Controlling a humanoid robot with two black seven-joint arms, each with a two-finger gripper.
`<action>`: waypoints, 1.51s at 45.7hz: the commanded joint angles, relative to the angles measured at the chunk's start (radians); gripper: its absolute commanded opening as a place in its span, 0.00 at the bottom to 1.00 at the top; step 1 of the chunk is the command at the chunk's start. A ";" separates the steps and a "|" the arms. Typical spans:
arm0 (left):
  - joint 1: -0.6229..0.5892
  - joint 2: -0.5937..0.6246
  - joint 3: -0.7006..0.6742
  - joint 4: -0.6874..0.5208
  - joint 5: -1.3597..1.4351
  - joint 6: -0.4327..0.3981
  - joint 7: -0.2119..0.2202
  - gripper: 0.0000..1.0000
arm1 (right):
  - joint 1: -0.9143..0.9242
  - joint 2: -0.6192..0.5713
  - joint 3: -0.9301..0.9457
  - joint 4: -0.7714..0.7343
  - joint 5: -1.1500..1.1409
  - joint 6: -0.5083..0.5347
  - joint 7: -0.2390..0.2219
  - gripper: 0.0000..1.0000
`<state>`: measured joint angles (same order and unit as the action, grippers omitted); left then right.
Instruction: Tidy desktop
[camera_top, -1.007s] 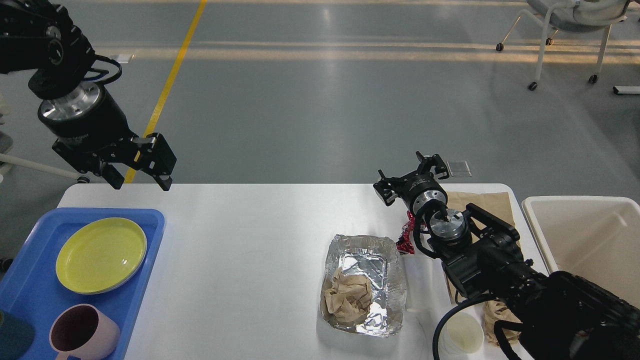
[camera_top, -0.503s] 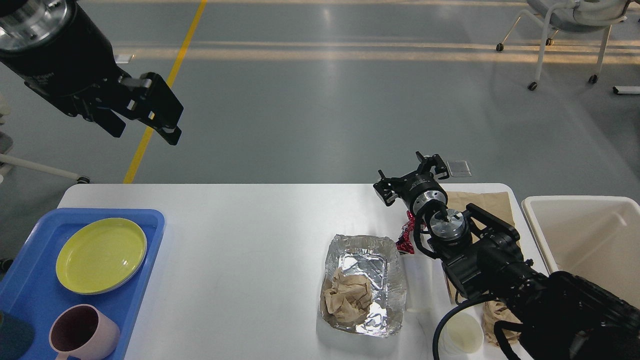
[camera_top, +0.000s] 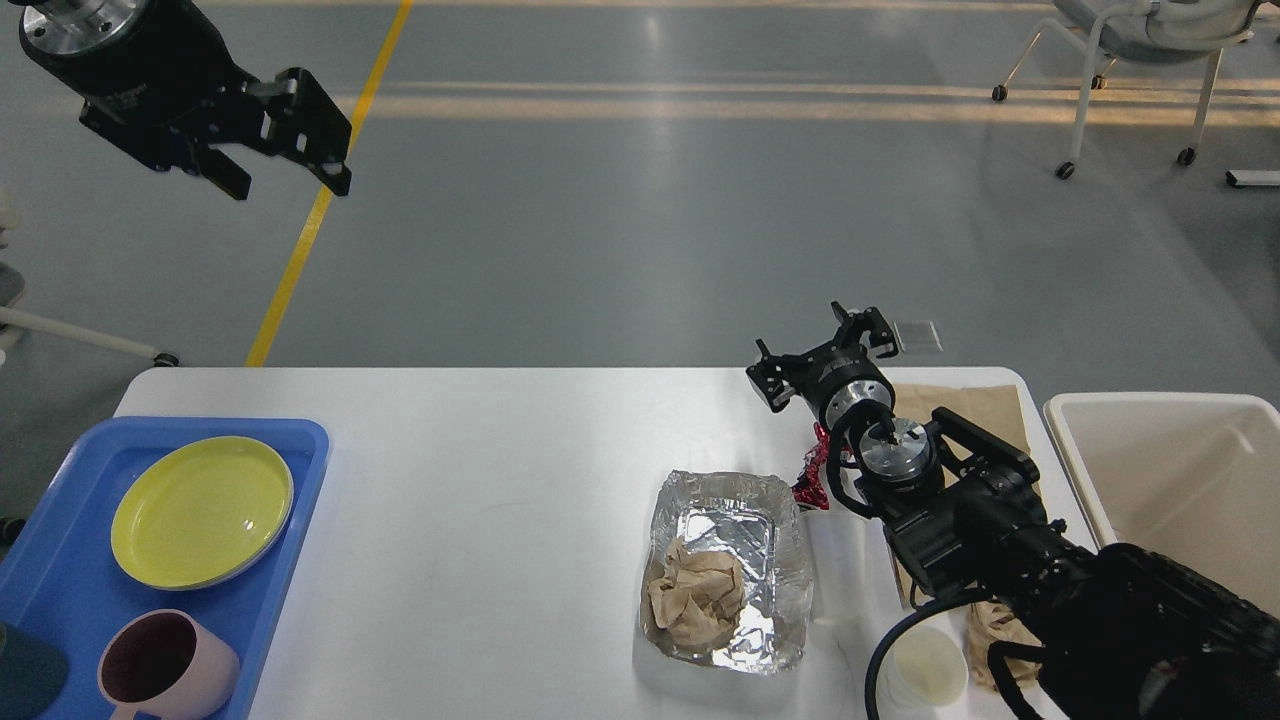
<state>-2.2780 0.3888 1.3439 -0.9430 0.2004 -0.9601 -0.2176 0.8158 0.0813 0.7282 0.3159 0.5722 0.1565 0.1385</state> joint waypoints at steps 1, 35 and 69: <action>0.181 -0.008 -0.069 0.232 -0.013 0.000 0.000 0.86 | -0.001 0.000 -0.001 0.000 0.000 0.000 0.000 1.00; 0.543 -0.068 -0.249 0.374 -0.001 0.000 0.021 0.98 | -0.001 0.000 0.000 0.000 0.000 0.000 0.000 1.00; 0.807 -0.087 -0.560 0.455 -0.021 0.848 0.012 0.97 | 0.000 0.000 -0.001 0.000 0.000 0.000 0.000 1.00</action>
<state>-1.5258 0.3028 0.8580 -0.4896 0.1795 -0.3078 -0.2093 0.8158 0.0814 0.7282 0.3160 0.5722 0.1565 0.1388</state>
